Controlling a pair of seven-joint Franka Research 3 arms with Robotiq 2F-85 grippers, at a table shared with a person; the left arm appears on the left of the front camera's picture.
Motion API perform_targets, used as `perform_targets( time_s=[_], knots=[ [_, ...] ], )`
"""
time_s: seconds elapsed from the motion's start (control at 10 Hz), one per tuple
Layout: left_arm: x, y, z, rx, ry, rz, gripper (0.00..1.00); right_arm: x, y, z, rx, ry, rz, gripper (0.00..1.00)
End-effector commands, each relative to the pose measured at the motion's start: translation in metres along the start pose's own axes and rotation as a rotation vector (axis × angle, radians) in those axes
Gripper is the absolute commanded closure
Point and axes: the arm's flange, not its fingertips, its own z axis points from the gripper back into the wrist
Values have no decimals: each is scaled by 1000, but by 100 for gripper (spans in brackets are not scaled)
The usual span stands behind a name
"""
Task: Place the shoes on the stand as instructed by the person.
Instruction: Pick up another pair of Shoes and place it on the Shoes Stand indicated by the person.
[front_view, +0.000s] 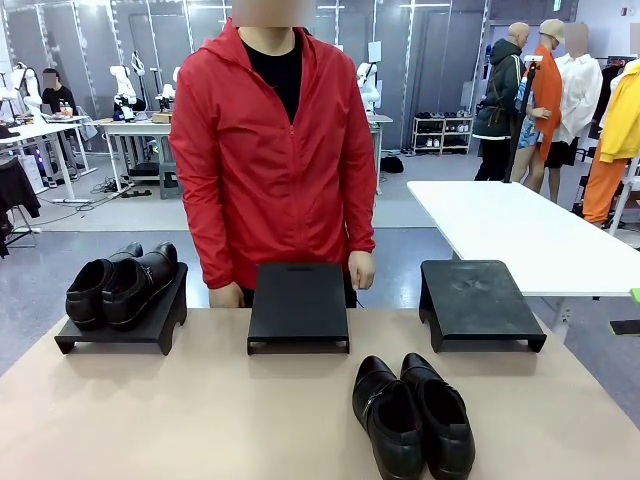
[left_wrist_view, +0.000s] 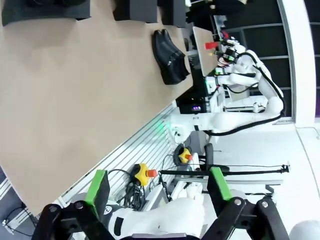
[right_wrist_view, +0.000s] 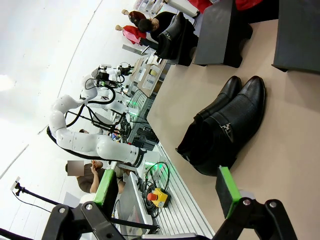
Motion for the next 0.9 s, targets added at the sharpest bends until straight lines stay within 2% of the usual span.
perform_targets(
  time_s=[0.0, 0.1, 0.2, 0.8],
  knots=[
    [27, -6, 1, -31, 41, 0, 0, 1, 2, 1, 4, -1, 6, 0],
    [37, -7, -5, -19, 57, 12, 0, 1, 2, 1, 4, -1, 6, 0],
    [9, 5, -6, -20, 18, 7, 0, 1, 2, 1, 4, -1, 6, 0],
    [9, 5, -6, -20, 18, 7, 0, 1, 2, 1, 4, -1, 6, 0]
  ],
)
